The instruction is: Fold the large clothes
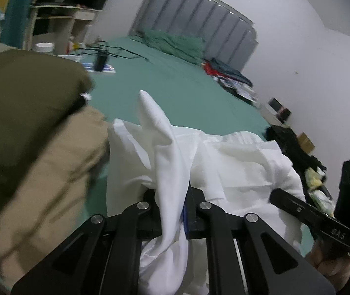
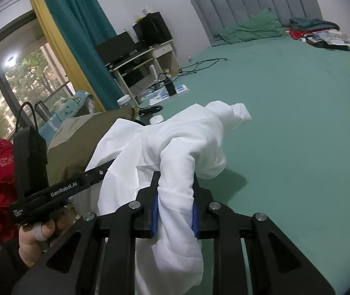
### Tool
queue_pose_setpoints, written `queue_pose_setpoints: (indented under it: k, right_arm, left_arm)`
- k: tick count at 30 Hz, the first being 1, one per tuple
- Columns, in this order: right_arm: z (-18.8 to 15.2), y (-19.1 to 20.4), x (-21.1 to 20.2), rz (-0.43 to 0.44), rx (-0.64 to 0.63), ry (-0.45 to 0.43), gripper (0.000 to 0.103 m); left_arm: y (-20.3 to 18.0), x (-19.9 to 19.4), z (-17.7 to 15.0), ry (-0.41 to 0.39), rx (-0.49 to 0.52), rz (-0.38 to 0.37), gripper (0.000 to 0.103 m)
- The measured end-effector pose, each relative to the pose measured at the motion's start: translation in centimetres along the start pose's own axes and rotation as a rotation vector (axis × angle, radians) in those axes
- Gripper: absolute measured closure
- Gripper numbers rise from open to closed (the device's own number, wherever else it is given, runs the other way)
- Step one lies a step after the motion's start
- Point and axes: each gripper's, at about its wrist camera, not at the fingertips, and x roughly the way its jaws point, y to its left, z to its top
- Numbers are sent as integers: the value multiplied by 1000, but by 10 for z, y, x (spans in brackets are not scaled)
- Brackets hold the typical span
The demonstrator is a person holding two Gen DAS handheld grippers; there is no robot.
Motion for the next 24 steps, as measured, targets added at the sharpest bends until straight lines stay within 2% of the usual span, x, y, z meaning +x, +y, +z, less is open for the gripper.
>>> queue_pose_setpoints:
  k: [11,15,21,24]
  right_arm:
    - [-29,12,65,2,24,85,83]
    - [-35,8,81,-31,22,108,83]
    - [-42,-11,100,-116,39,162,82]
    - [-46,-22,105,-135,49,181,80]
  left_arm:
    - [35,10,-9,33,43,164,93]
    - [45,20,-16,58,62,211,93]
    - [68,43,-22,134,-6,240,92]
    - [77,55,-29,162,-12,279,92]
